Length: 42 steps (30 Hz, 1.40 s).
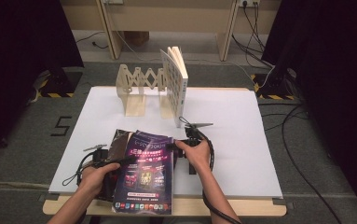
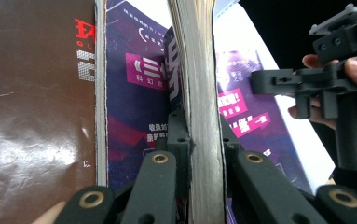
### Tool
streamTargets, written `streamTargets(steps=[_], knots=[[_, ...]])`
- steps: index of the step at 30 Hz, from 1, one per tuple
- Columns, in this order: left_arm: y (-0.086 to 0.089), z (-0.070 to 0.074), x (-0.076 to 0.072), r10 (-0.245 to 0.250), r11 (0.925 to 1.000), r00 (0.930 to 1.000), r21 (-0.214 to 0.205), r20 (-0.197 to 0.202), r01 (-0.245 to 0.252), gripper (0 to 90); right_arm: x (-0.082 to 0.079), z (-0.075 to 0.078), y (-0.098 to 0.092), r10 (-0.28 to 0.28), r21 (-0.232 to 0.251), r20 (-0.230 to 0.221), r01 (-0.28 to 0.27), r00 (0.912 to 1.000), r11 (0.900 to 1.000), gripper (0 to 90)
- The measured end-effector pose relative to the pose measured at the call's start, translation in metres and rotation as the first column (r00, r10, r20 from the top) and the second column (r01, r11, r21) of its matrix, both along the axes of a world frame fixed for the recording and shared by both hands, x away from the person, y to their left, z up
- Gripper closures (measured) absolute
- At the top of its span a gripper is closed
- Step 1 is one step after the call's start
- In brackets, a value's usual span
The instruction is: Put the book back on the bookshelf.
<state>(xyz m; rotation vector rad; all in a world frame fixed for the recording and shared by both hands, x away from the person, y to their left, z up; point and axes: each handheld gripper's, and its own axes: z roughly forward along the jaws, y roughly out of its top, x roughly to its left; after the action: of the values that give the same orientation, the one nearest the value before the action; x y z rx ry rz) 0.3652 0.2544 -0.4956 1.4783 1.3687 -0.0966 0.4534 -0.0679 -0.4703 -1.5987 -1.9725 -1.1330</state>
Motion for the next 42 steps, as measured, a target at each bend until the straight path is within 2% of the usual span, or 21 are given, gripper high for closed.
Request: streamTargets(steps=[1, 3, 6, 9, 12, 15, 17, 20, 23, 25, 27, 31, 32, 34, 39, 42], knots=[[0.000, 0.001, 0.001, -0.020, 0.9996, 0.9998, 0.019, 0.008, 0.020, 81.6, 0.001, 0.000, -0.001, 0.003, 0.006, 0.001, -0.003, 1.0000, 1.0000, 75.1], [0.000, 0.003, 0.002, -0.032, 0.9994, 0.9995, 0.011, -0.002, 0.033, 81.8, 0.002, 0.000, -0.002, 0.012, 0.011, -0.012, -0.012, 0.9999, 0.9999, 74.6], [-0.002, 0.004, 0.003, -0.064, 0.9979, 0.9979, 0.006, -0.008, 0.064, 82.0, 0.006, -0.001, -0.003, 0.012, 0.020, -0.010, -0.012, 0.9999, 0.9997, 68.7], [-0.004, 0.003, 0.005, -0.079, 0.9968, 0.9965, 0.003, -0.025, 0.079, 81.9, 0.011, -0.003, -0.003, 0.000, 0.002, 0.003, 0.000, 1.0000, 1.0000, 67.6], [-0.004, 0.003, 0.006, -0.071, 0.9974, 0.9969, 0.006, -0.035, 0.071, 81.7, 0.015, -0.007, -0.003, 0.002, -0.021, 0.005, -0.002, 1.0000, 0.9998, 71.8], [-0.004, 0.003, 0.006, -0.065, 0.9979, 0.9970, 0.003, -0.043, 0.065, 81.1, 0.015, -0.008, -0.007, -0.009, 0.021, -0.013, 0.009, 0.9999, 0.9997, 77.8], [-0.005, 0.004, 0.007, -0.066, 0.9973, 0.9969, 0.029, -0.043, 0.068, 79.6, 0.013, -0.002, -0.008, -0.005, 0.038, -0.015, 0.005, 0.9999, 0.9993, 80.1], [-0.006, 0.008, 0.007, -0.069, 0.9938, 0.9965, 0.084, -0.047, 0.072, 72.6, 0.009, 0.011, -0.006, 0.000, 0.025, 0.008, 0.000, 1.0000, 0.9997, 81.3], [-0.004, 0.013, 0.004, -0.067, 0.9915, 0.9961, 0.108, -0.057, 0.073, 56.9, 0.003, 0.024, -0.005, -0.029, 0.048, 0.042, 0.027, 0.9987, 0.9985, 83.0], [-0.004, 0.015, 0.000, -0.067, 0.9885, 0.9966, 0.133, -0.049, 0.072, 48.3, -0.002, 0.038, -0.004, -0.033, 0.052, 0.089, 0.028, 0.9955, 0.9982, 83.1], [-0.003, 0.016, -0.004, -0.058, 0.9851, 0.9979, 0.161, -0.029, 0.062, 43.9, -0.006, 0.048, -0.001, -0.034, 0.052, 0.113, 0.028, 0.9930, 0.9983, 83.1], [0.003, 0.021, -0.012, -0.024, 0.9803, 0.9994, 0.197, 0.025, 0.018, 40.6, -0.013, 0.065, 0.002, -0.040, 0.062, 0.166, 0.030, 0.9853, 0.9976, 83.2], [0.005, 0.023, -0.014, -0.013, 0.9795, 0.9992, 0.202, 0.037, 0.006, 40.1, -0.016, 0.069, 0.003, -0.040, 0.051, 0.186, 0.031, 0.9818, 0.9982, 83.2], [0.008, 0.025, -0.016, -0.005, 0.9770, 0.9988, 0.213, 0.049, -0.006, 39.5, -0.018, 0.077, 0.004, -0.050, 0.031, 0.224, 0.044, 0.9733, 0.9986, 83.1], [0.011, 0.031, -0.018, 0.020, 0.9789, 0.9979, 0.202, 0.061, -0.032, 36.4, -0.021, 0.096, 0.001, -0.077, 0.038, 0.296, 0.069, 0.9522, 0.9969, 83.1], [0.010, 0.032, -0.018, 0.017, 0.9798, 0.9979, 0.198, 0.062, -0.029, 35.6, -0.024, 0.108, 0.004, -0.090, 0.019, 0.345, 0.089, 0.9344, 0.9959, 83.1]])
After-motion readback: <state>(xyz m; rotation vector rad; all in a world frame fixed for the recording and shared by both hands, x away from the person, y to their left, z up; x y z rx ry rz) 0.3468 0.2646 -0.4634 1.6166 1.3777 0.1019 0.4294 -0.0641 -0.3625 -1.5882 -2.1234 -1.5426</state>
